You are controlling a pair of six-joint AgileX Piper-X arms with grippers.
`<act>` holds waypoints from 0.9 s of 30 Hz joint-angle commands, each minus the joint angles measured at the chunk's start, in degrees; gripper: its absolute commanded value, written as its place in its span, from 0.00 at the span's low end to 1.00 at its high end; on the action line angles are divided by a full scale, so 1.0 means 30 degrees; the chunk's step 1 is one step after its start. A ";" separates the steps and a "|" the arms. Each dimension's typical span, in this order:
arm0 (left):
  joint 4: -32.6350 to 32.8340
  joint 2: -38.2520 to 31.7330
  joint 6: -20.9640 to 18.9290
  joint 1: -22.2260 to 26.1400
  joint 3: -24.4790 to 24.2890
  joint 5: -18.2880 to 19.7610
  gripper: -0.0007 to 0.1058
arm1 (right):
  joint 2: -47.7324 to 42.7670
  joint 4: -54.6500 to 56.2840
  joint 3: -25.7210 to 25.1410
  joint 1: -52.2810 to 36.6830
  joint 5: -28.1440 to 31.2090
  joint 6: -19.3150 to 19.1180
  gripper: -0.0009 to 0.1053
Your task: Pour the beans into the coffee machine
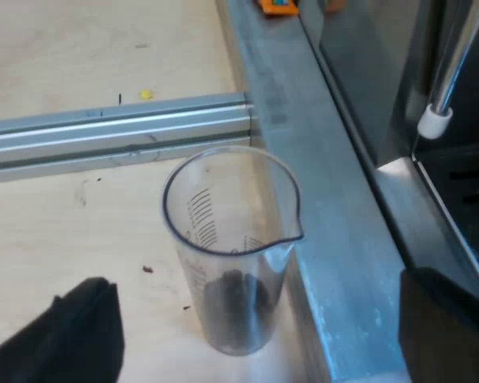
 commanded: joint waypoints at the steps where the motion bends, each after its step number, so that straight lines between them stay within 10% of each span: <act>1: -0.0351 -0.0044 0.0047 -0.0008 0.0310 -0.0024 0.80 | -0.0031 -0.0265 -0.0031 0.0019 0.0084 -0.0076 0.72; 16: -0.6220 0.0193 -0.0050 -0.0008 0.3335 0.0117 0.83 | -0.0031 -0.0265 -0.0031 0.0019 0.0084 0.0775 0.72; 27: -1.2049 0.5698 -0.0773 -0.0008 0.3801 0.0125 0.83 | -0.0031 -0.0265 -0.0031 0.0019 0.0084 0.0775 0.72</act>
